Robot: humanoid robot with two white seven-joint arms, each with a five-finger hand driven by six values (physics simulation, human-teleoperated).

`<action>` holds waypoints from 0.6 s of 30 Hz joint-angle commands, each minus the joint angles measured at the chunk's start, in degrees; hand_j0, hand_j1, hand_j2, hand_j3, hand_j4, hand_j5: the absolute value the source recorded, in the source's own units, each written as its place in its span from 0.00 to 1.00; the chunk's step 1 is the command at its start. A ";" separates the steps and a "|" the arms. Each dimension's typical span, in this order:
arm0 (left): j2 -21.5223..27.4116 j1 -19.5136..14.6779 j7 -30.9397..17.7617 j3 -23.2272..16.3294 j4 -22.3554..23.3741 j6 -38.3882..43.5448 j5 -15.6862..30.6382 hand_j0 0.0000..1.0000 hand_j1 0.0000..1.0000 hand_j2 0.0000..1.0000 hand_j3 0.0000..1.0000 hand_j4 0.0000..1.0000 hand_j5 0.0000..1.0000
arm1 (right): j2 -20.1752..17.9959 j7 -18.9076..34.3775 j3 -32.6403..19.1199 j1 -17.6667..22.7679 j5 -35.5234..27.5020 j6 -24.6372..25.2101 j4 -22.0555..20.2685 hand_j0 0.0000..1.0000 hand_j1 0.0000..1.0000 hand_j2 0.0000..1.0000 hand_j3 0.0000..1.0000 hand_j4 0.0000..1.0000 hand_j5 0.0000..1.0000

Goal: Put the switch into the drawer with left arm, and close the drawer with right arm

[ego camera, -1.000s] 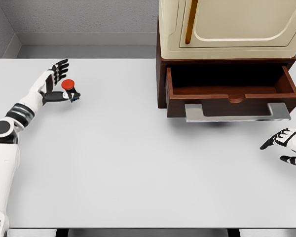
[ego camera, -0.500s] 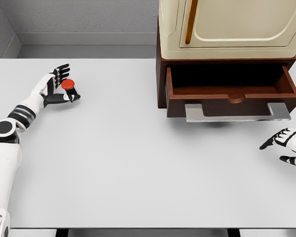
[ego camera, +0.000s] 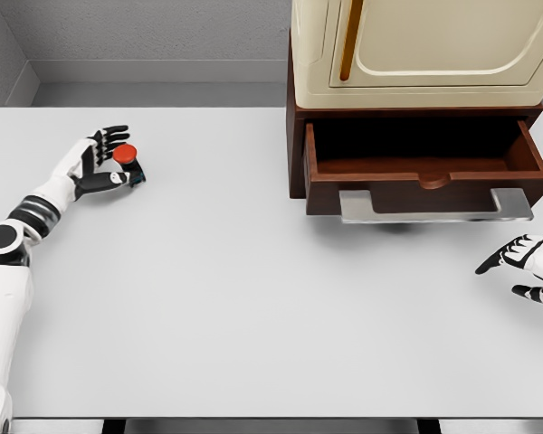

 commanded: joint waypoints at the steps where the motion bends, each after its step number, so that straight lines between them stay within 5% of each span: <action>1: 0.03 0.09 0.28 -0.68 -0.04 -0.07 -1.00 0.80 0.80 0.80 0.80 0.80 0.80 | -0.09 -0.02 -0.02 0.00 -0.38 0.06 -0.03 0.67 0.67 0.67 0.67 0.67 0.67; 18: 0.12 0.35 0.28 -1.21 -1.09 -2.10 -0.73 0.47 0.47 0.47 0.47 0.47 0.47 | -0.09 -0.02 -0.02 0.00 -0.47 0.06 -0.03 0.67 0.67 0.67 0.67 0.67 0.67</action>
